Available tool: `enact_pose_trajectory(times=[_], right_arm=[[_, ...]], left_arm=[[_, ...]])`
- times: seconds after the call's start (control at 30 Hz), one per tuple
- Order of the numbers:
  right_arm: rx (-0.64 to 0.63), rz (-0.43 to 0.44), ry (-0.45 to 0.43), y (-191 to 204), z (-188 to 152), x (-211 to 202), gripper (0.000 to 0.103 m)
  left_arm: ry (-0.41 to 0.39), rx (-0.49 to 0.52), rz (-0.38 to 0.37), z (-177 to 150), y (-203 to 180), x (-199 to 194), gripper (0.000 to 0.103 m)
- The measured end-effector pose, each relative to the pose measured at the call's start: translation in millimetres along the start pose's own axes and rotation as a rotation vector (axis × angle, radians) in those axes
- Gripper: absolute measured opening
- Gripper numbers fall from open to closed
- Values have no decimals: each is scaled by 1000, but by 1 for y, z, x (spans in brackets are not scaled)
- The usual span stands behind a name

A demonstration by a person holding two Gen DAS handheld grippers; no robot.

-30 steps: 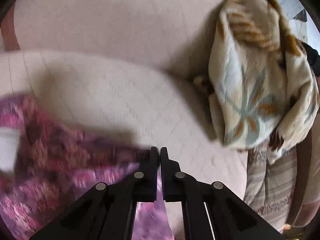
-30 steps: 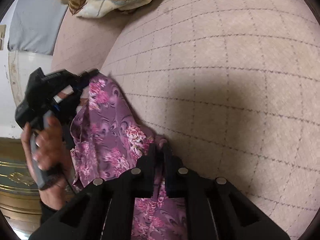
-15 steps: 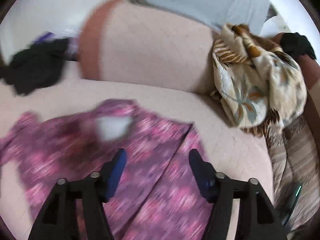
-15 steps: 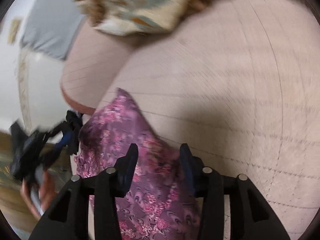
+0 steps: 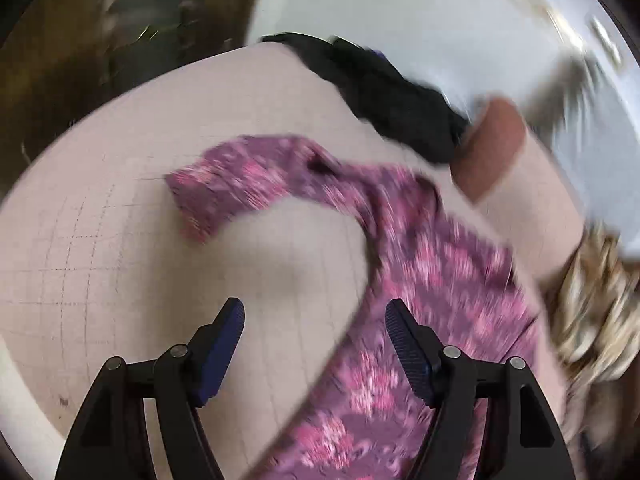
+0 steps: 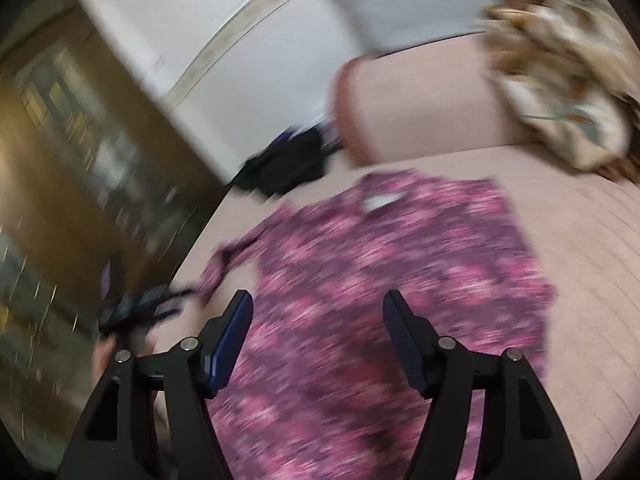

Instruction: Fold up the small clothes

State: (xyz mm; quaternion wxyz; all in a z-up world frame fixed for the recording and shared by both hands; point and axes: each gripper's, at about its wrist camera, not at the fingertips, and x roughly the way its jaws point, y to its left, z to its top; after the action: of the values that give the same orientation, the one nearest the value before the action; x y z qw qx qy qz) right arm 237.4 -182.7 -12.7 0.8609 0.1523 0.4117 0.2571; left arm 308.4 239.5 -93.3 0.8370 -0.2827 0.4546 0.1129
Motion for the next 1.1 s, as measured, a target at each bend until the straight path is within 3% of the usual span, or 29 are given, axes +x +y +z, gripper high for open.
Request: enact_pose_trajectory(times=[0.1,0.17,0.3,0.37,0.47,0.53,0.63,0.77,0.83,0.87,0.97,1.1], right_arm=[[-70,-6,59,51,7,31,73],[-76,27,140,79,14,66,75],[-32,106,304,116,21,168,75],[-24,92,359,129,20,214,75],[13,93,448,149,14,294,68],[46,98,508,164,7,347,65],[86,92,531,184,2,398,62],[67,40,484,210,7,422,62],[5,44,513,226,4,423,32],[-17,37,538,230,2,424,8],[-58,40,485,238,10,395,5],[-98,113,385,241,31,308,5]], left_arm=[[-38,-94,-23,18,42,-7,77],[-44,-162,3,25,65,-11,77],[-62,-271,56,41,107,-10,77],[-40,-309,78,44,125,-5,77],[-11,-388,103,46,145,0,77],[-33,-405,122,47,153,-7,77],[-61,-414,110,48,158,-15,77],[-49,-432,113,47,162,-12,77],[-49,-447,104,46,164,-13,77],[-57,-447,98,46,163,-15,77],[-96,-432,79,47,161,-21,77],[-130,-412,-26,47,155,-29,77]])
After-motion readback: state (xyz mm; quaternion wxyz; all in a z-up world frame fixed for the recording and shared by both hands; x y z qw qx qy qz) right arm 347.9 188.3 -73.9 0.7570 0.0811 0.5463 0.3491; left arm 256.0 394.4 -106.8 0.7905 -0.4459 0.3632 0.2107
